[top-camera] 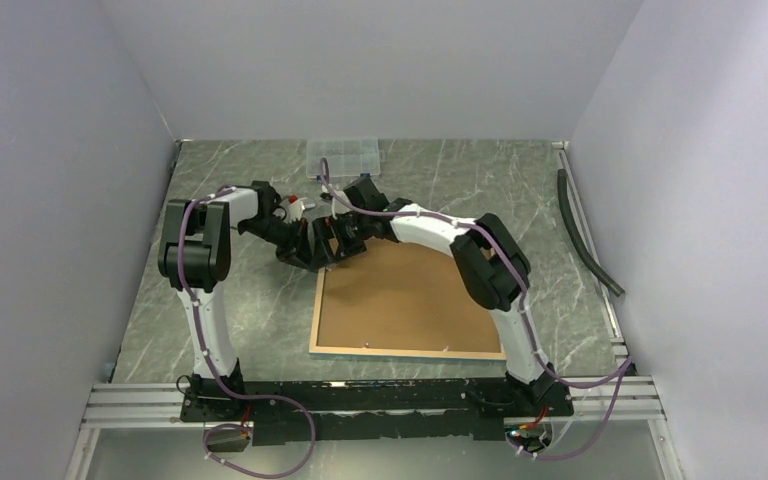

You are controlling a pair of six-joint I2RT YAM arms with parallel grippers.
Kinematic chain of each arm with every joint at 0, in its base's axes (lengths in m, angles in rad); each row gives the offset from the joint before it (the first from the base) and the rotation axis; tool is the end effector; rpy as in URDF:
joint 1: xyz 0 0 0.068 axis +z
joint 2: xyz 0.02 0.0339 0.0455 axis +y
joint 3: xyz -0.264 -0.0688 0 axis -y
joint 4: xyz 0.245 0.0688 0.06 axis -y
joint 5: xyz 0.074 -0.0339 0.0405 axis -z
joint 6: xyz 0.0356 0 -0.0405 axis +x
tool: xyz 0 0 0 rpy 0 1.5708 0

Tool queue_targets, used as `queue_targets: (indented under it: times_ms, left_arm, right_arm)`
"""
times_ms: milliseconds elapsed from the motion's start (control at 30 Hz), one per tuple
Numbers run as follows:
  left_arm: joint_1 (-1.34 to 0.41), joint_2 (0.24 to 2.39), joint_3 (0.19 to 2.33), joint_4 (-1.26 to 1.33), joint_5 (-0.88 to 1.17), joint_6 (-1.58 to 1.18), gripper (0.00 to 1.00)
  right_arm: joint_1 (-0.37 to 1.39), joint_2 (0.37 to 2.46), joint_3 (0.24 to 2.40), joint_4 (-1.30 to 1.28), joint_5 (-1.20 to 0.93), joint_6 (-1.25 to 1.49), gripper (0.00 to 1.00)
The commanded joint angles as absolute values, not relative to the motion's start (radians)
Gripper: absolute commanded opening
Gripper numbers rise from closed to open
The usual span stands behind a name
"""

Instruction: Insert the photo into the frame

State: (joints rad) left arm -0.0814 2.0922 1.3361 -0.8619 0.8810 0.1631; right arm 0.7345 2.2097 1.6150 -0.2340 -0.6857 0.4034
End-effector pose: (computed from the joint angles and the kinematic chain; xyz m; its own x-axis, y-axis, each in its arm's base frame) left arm 0.3629 -0.0572 0.1214 -0.9799 0.1836 -0.0786 0.1769 0.6156 -0.7680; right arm 0.3431 0.3402 0.1630 -0.8314 -0.3414 -0.4384 -0.5545 0.4584 0.6945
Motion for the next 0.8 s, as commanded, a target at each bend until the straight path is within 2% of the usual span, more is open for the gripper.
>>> queue_targets:
  times_ms: [0,233,500,533,633,767]
  left_arm:
    - [-0.042,2.071,1.395,-0.846,0.812,0.190,0.08]
    - [0.010,1.952,1.438,-0.933,0.792,0.210,0.36]
    - [0.056,1.739,1.437,-1.071,0.710,0.254,0.66]
    - [0.059,1.713,1.435,-1.085,0.697,0.257,0.77]
    - [0.064,1.644,1.430,-1.118,0.659,0.259,0.93]
    - [0.076,1.578,1.422,-1.136,0.617,0.240,0.94]
  right_arm:
    - [0.745,1.990,1.537,-0.323,-0.433,0.222,0.96]
    - [0.866,1.649,1.128,-0.366,-0.292,0.075,0.94]
    - [1.078,1.444,0.881,-0.386,-0.129,0.067,0.88]
    - [1.095,1.431,0.863,-0.374,-0.110,0.070,0.87]
    - [1.134,1.418,0.836,-0.358,-0.049,0.075,0.82]
    - [1.178,1.460,0.839,-0.355,0.042,0.070,0.72]
